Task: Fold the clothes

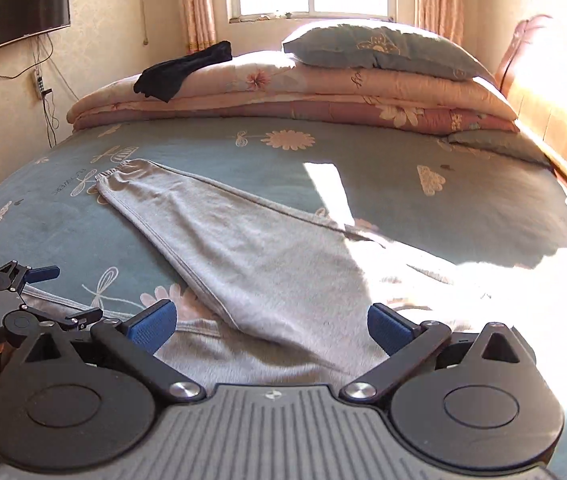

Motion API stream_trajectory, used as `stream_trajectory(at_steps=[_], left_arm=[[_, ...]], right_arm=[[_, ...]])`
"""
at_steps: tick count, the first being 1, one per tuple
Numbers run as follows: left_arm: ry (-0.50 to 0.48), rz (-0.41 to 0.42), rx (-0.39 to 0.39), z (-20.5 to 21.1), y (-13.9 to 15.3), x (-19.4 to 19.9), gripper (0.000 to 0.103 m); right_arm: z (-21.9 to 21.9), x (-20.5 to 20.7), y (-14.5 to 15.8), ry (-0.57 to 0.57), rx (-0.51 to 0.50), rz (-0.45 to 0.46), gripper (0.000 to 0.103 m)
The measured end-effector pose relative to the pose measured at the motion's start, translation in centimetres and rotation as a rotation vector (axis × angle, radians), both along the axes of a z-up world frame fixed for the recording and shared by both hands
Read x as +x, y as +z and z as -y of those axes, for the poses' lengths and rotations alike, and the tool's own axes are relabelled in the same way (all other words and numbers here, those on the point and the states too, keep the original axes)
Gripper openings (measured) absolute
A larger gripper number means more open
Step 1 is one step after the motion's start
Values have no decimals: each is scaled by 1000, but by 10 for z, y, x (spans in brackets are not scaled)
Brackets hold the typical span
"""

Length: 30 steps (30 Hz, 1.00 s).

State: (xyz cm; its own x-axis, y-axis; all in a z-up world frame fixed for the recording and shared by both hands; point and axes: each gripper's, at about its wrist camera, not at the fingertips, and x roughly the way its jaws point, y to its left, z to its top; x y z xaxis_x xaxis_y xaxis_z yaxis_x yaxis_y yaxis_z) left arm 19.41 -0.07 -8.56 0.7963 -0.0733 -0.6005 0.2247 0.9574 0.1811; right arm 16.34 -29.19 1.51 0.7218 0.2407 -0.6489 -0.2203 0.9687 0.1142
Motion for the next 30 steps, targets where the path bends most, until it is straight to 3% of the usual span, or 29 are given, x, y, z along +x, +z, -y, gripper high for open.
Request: stream_trajectory(at_steps=[3, 6, 8, 10, 11, 15, 16, 22, 25, 30], left_arm=[[-44, -26, 89, 30, -12, -24, 102], [-76, -33, 88, 38, -15, -36, 102], [-38, -67, 82, 34, -20, -35, 102], [29, -113, 80, 23, -28, -31, 102], [64, -139, 64, 16, -32, -29, 103], [191, -236, -155, -18, -29, -24, 102], [189, -222, -177, -17, -23, -24, 102], [-28, -165, -270, 40, 11, -3, 102], [-98, -201, -226, 74, 3, 22, 102], [-43, -195, -23, 98, -31, 61, 103]], right_arm=[[17, -22, -61, -69, 175, -75, 103], [18, -49, -109, -121, 172, -118, 103], [22, -61, -130, -130, 159, -174, 103], [30, -76, -137, -118, 161, -153, 103], [34, -83, -138, -107, 163, -129, 103], [48, -98, -144, -90, 201, -74, 103], [49, -101, -146, -88, 208, -57, 103], [32, -111, -157, -62, 120, 58, 103], [23, -118, -164, -31, 41, 114, 103], [17, -128, -173, -1, -28, 190, 103]])
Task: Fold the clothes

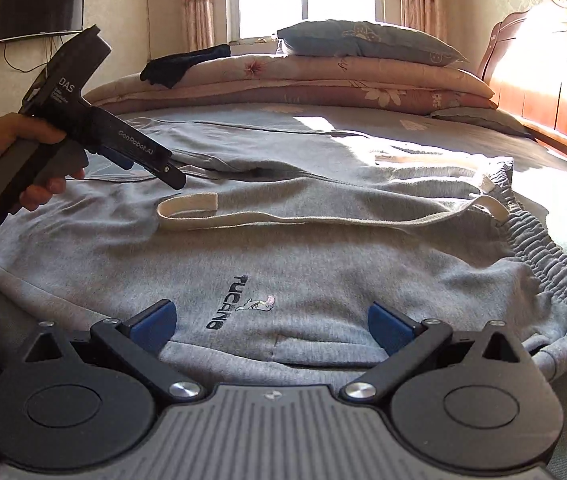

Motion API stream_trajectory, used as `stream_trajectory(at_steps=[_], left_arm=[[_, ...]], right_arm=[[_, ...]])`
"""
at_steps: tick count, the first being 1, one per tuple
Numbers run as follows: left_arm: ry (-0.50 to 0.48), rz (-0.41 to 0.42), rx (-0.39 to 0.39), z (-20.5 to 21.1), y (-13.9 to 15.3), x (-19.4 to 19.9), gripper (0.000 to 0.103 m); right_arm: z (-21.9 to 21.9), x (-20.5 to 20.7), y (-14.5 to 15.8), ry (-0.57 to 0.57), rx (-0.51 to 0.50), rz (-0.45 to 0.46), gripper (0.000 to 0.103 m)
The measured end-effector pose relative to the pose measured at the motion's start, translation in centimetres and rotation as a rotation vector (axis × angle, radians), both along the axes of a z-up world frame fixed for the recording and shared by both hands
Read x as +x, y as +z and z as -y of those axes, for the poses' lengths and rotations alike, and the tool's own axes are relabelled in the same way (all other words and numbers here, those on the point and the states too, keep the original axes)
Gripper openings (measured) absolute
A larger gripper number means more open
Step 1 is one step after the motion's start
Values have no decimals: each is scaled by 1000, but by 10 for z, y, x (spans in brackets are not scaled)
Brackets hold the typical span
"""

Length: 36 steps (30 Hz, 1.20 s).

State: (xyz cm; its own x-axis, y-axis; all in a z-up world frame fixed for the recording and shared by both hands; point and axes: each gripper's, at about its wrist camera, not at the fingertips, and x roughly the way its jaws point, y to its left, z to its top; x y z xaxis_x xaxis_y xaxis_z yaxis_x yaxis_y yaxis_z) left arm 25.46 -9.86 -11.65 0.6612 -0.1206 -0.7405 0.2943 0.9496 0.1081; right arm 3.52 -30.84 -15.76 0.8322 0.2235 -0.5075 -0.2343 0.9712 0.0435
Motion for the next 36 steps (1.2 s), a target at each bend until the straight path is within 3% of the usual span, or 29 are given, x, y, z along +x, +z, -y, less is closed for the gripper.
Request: stream_trajectory(at_steps=[5, 8, 9, 13, 17, 20, 23, 26, 29, 32, 34, 36], left_arm=[[93, -29, -48, -26, 0, 29, 103], [113, 4, 0, -24, 13, 26, 102], [106, 13, 7, -23, 17, 22, 102], [-24, -14, -84, -22, 27, -7, 102], [-16, -50, -46, -31, 13, -20, 102], [101, -31, 42, -48, 2, -14, 103], [215, -23, -4, -76, 11, -11, 102], [209, 8, -39, -92, 28, -25, 102], [110, -30, -86, -96, 32, -41, 102], [73, -61, -60, -97, 20, -51, 102], [116, -91, -50, -108, 7, -50, 102], [190, -102, -99, -132, -1, -49, 103]], right_arm=[[4, -1, -1, 5, 17, 22, 103], [5, 1, 0, 7, 18, 21, 103], [5, 1, 0, 8, 16, 22, 103], [5, 0, -1, 8, 6, 26, 103], [5, 1, -1, 7, 11, 24, 103], [6, 1, -1, 6, 12, 20, 103], [4, 1, 0, 1, 7, 14, 103], [2, 1, 0, -5, 0, 9, 103], [0, 2, 1, -17, -9, -1, 103], [-3, 5, 3, -34, -17, -18, 103], [-5, 6, 4, -44, -23, -31, 103], [-6, 6, 6, -48, -33, -47, 103]])
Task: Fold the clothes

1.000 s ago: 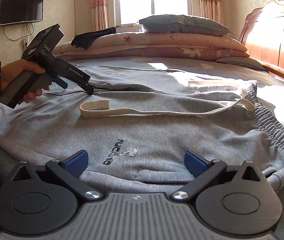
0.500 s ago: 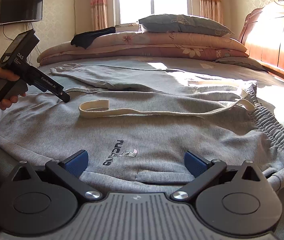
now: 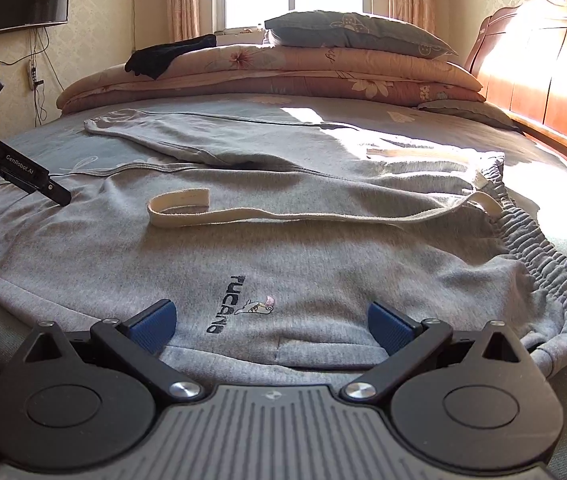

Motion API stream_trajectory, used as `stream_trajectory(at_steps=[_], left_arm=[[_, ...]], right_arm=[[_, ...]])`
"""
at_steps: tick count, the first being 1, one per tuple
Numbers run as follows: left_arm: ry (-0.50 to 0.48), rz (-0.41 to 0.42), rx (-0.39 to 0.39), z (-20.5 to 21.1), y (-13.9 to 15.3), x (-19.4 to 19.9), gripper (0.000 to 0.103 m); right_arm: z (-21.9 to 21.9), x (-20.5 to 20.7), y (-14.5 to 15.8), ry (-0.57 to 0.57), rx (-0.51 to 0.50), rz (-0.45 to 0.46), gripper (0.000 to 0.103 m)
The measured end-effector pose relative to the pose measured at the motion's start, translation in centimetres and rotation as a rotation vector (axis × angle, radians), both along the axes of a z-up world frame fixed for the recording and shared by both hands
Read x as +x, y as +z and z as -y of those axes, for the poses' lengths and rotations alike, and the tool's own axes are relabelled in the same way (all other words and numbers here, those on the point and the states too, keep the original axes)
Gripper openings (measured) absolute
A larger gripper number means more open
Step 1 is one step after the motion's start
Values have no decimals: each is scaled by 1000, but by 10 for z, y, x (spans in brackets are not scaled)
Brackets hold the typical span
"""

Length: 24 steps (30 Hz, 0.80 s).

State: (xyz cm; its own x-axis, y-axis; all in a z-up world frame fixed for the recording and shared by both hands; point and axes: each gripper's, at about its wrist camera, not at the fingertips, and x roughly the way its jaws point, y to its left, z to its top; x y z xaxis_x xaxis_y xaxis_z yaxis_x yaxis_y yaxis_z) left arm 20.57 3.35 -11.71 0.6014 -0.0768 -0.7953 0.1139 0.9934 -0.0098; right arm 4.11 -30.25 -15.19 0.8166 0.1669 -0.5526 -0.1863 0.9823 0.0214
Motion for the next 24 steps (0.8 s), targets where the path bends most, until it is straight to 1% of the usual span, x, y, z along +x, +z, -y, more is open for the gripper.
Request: stream_trajectory(at_steps=[2, 3, 4, 5, 7, 9, 10, 11, 12, 15, 18, 20, 21, 24], left_arm=[[78, 28, -34, -24, 2, -1, 102], [125, 27, 3, -31, 4, 1, 102], [153, 25, 33, -38, 6, 2, 102], [167, 25, 30, -44, 8, 2, 102], [169, 30, -65, -57, 14, -1, 102], [147, 25, -188, -67, 15, -3, 102], [138, 17, -230, -69, 13, -2, 102], [130, 8, -257, -70, 11, 0, 102], [126, 7, -263, -69, 9, 2, 102], [130, 38, -192, -64, 5, 15, 102], [153, 49, -111, -60, 6, 29, 102], [167, 49, -54, -56, 11, 33, 102], [166, 58, -47, -55, 16, 29, 102], [94, 77, -118, -52, 30, 2, 102]], right_arm=[[0, 0, 1, -6, 2, -8, 103], [-1, 0, 1, -7, 0, -11, 103], [-1, 0, 1, -9, -4, -14, 103], [-2, 1, 1, -12, -7, -18, 103], [-3, 3, 2, -22, -8, -24, 103], [-4, 4, 3, -30, -12, -28, 103], [-5, 5, 3, -34, -15, -30, 103], [-6, 6, 3, -39, -17, -32, 103], [-7, 6, 3, -41, -20, -35, 103], [-8, 9, 5, -49, -25, -48, 103], [-9, 11, 6, -59, -31, -62, 103], [-11, 13, 7, -69, -39, -71, 103], [-11, 14, 7, -71, -40, -74, 103], [-11, 13, 7, -71, -41, -71, 103]])
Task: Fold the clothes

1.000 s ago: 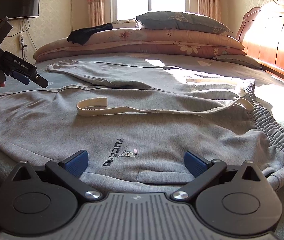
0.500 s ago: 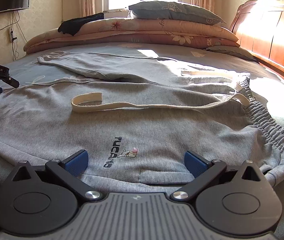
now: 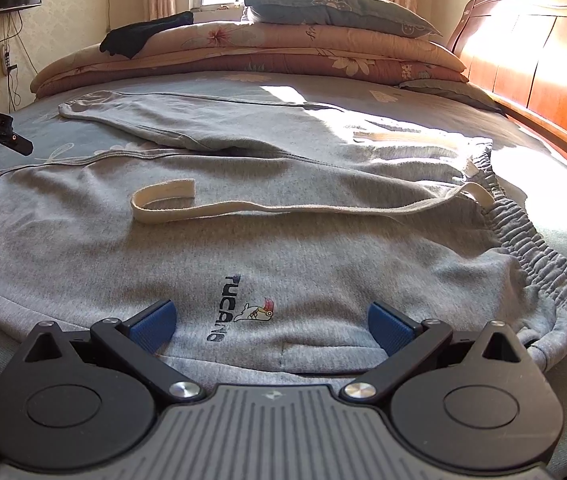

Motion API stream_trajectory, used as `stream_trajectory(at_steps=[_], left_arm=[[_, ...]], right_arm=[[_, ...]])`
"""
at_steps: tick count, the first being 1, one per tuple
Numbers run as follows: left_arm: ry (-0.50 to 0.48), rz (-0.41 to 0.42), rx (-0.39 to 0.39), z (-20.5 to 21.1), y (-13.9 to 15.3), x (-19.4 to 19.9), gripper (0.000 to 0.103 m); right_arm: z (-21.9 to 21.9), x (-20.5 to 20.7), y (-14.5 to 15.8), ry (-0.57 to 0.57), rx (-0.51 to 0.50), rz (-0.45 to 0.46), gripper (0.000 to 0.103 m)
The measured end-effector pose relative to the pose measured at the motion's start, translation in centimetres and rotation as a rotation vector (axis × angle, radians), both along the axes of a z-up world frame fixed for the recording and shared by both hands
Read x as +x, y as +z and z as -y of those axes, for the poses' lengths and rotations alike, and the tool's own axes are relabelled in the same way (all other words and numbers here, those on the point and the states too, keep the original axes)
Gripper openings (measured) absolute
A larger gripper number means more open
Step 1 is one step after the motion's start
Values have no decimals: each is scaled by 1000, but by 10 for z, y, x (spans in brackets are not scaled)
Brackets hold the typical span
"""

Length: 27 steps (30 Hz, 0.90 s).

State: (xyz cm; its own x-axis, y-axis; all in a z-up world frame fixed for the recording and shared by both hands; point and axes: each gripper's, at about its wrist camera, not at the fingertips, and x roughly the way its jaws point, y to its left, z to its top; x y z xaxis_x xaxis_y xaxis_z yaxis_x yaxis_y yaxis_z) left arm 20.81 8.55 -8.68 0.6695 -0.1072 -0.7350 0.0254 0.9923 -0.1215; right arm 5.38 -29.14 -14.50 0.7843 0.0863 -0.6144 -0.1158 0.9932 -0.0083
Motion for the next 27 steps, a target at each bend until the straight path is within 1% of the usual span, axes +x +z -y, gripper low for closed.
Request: stream_trajectory(at_steps=[3, 5, 8, 10, 11, 12, 14, 17, 19, 20, 24, 25, 27], left_arm=[[-66, -4, -23, 7, 3, -33, 102], [-73, -21, -23, 8, -1, -52, 102], [-35, -53, -20, 0, -14, -76, 102], [18, -79, -8, -12, -24, -88, 102], [36, -80, -3, -18, -27, -95, 102], [35, -62, 2, -22, -27, -102, 102], [55, -69, 19, -30, -25, -109, 102], [96, -59, 43, -39, -15, -112, 102], [101, -31, 35, -45, -10, -111, 102], [107, -32, 29, -46, -10, -108, 102], [130, -68, 1, -49, -24, -100, 102], [139, -72, 2, -48, -28, -100, 102], [137, -63, 30, -44, -30, -102, 102]], right_arm=[[-1, -1, 0, -4, -4, 5, 103], [-2, -1, -1, -9, -5, 8, 103], [-2, -1, 0, -10, -4, 8, 103], [-2, -1, 0, -12, -5, 7, 103], [-2, -1, 0, -12, -5, 6, 103], [-2, -1, 0, -14, -5, 6, 103], [-3, -1, 0, -16, -6, 5, 103], [-4, 0, 1, -24, -7, -3, 103], [-5, 0, 2, -30, -8, -9, 103], [-5, 1, 2, -33, -9, -12, 103], [-5, 4, 4, -39, -11, -36, 103], [-5, 5, 6, -37, -15, -49, 103], [-5, 7, 9, -33, -21, -75, 103]])
